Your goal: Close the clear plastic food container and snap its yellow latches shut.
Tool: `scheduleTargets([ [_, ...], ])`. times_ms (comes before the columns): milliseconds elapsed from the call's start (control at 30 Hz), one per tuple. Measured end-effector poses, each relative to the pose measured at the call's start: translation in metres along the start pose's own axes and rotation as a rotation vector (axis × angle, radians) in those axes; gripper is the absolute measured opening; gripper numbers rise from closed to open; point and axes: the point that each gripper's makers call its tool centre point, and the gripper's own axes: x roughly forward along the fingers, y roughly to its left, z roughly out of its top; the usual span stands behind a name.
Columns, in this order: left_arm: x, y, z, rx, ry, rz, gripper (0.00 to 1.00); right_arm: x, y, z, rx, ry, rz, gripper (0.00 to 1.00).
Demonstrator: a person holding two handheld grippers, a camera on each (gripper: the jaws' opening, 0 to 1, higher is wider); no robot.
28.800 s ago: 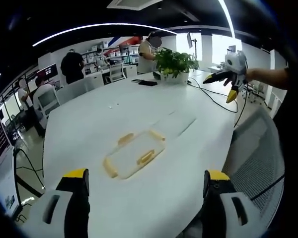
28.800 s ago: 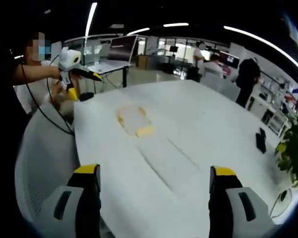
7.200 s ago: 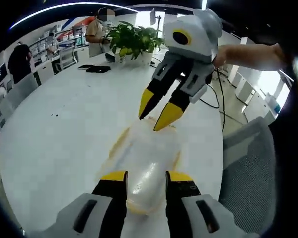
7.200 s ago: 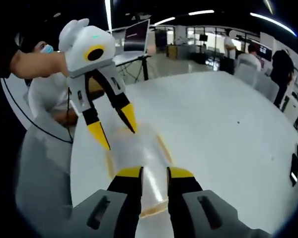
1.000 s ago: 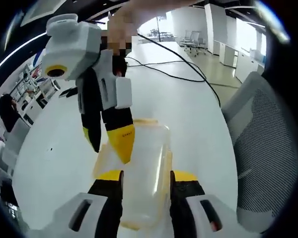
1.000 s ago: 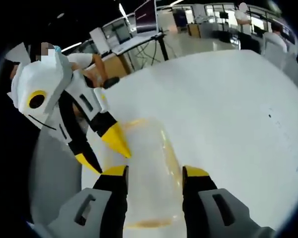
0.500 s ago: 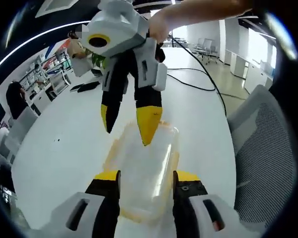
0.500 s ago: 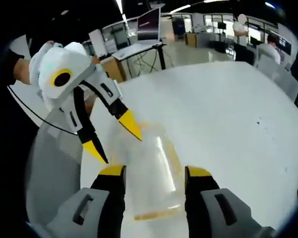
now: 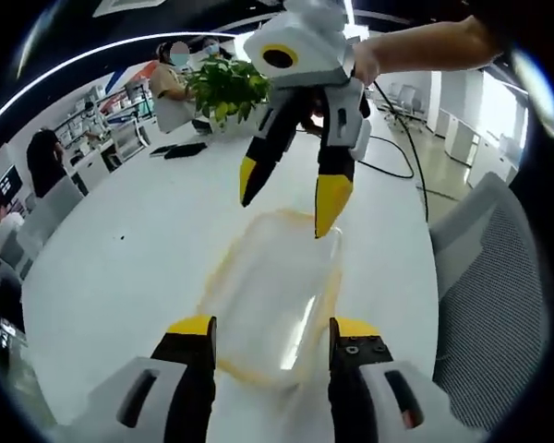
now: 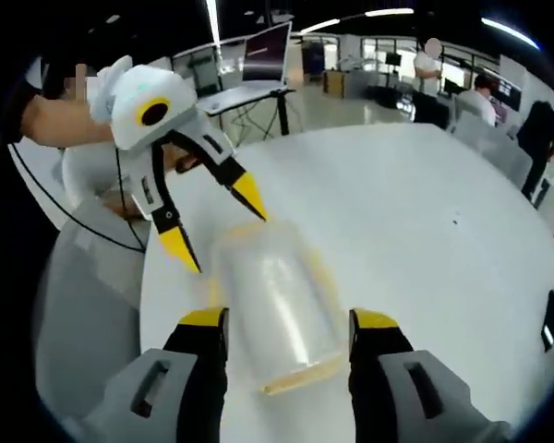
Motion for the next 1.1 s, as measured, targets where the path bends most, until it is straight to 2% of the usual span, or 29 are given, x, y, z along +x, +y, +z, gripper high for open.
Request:
scheduleTargets([
  [633,-0.01,0.006,-0.029,-0.129,-0.023,0.101,0.45,-0.012,0.013,-0.034,0.035,-0.045,-0.179,0.53],
  [1100,-0.003,0.002,-0.04,-0.202,-0.032,0.124,0.43,-0.002,0.02,-0.051,0.11,-0.075,-0.228,0.5],
])
